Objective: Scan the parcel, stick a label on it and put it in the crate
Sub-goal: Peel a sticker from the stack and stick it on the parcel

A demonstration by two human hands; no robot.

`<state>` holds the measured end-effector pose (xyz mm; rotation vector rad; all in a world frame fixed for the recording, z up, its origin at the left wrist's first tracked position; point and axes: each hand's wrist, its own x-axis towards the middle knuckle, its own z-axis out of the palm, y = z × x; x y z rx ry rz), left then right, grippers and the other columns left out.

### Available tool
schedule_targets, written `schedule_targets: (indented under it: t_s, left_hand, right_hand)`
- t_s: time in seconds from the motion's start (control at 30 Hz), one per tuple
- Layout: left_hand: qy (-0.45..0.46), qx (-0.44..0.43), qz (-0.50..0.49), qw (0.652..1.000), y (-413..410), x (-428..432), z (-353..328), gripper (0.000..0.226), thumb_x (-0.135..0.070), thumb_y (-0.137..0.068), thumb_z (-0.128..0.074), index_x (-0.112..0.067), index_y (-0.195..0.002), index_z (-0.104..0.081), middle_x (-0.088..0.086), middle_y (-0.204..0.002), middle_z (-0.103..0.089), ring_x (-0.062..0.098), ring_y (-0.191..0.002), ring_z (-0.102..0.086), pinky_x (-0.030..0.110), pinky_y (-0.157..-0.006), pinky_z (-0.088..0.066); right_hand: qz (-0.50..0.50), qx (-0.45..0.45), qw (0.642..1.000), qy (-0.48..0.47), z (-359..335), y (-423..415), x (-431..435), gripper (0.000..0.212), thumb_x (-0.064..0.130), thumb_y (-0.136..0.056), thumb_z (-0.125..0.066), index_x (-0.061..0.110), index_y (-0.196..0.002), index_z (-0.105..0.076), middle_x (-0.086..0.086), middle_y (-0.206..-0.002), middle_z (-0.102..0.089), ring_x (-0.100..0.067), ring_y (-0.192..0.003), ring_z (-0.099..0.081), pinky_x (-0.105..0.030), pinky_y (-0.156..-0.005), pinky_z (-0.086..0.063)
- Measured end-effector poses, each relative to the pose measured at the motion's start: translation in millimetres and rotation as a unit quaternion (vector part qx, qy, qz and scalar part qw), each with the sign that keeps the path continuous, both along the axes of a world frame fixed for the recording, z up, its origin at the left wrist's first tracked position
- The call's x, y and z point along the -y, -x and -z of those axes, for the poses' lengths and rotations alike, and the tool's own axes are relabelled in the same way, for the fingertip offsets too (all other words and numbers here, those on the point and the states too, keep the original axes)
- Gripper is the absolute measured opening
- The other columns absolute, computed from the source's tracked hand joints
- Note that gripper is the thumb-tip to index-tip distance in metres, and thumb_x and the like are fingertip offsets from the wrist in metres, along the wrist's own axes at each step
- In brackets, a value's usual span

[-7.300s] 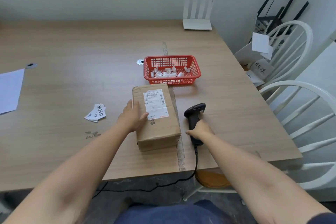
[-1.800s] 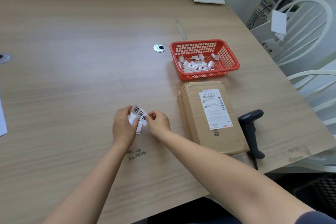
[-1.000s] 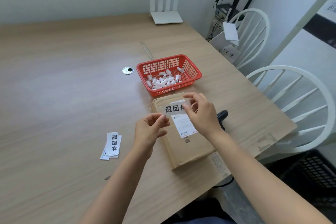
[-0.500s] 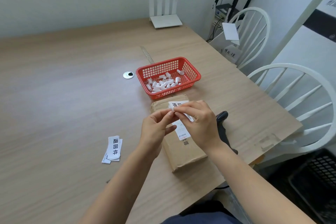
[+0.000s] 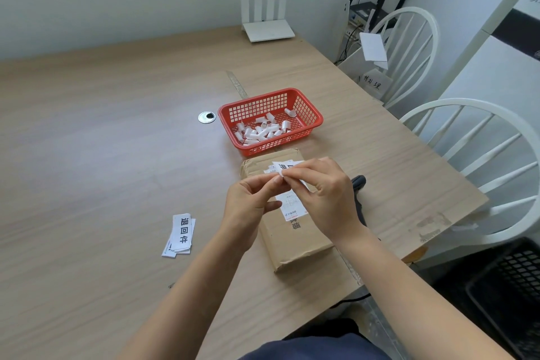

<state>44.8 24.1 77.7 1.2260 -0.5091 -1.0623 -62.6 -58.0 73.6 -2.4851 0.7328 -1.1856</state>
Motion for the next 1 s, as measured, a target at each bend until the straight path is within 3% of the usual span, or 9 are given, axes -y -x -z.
schedule_targets:
  t_s: [0.67,0.77,0.87,1.0]
  left_hand:
    - [0.0,0.078,-0.032,0.996,3.8,0.7,3.9,0.016,-0.01,-0.086,-0.06,-0.015,-0.073,-0.068,-0.006,-0.068,-0.072,0.001,-0.069,-0.07,0.014,-0.053,-0.051]
    - [-0.006,0.093,-0.049,0.994,5.9,1.4,3.9,0.02,-0.007,-0.086,-0.059,-0.017,-0.069,-0.065,-0.002,-0.071,-0.069,0.003,-0.067,-0.067,0.014,-0.053,-0.051]
    - [-0.011,0.105,-0.067,0.992,6.7,1.4,4.1,0.023,-0.005,-0.085,-0.059,-0.017,-0.066,-0.064,-0.009,-0.066,-0.067,0.001,-0.063,-0.064,0.014,-0.052,-0.051]
    - [-0.009,0.13,-0.056,0.99,6.9,-0.5,3.2,0.023,-0.005,-0.086,-0.058,-0.017,-0.068,-0.066,-0.001,-0.073,-0.068,0.006,-0.069,-0.065,0.014,-0.053,-0.051]
  right_hand:
    - [-0.011,-0.001,0.999,0.041,3.3,3.8,-3.4,0.016,0.02,-0.079,-0.062,0.012,-0.083,-0.075,-0.002,-0.077,-0.074,-0.022,-0.071,-0.066,-0.035,-0.058,-0.056]
    - [-0.018,-0.004,1.0,0.02,3.1,2.8,-5.2,0.018,0.023,-0.079,-0.061,0.012,-0.083,-0.075,-0.003,-0.077,-0.074,-0.021,-0.072,-0.067,-0.034,-0.058,-0.056]
    - [-0.032,0.0,0.999,-0.041,2.2,1.7,-7.3,0.021,0.026,-0.079,-0.059,0.012,-0.084,-0.074,-0.004,-0.079,-0.074,-0.019,-0.073,-0.067,-0.031,-0.058,-0.056]
    - [-0.042,0.01,0.996,-0.072,1.7,-0.1,-7.2,0.021,0.025,-0.079,-0.058,0.011,-0.083,-0.074,-0.004,-0.079,-0.074,-0.016,-0.071,-0.066,-0.03,-0.056,-0.055]
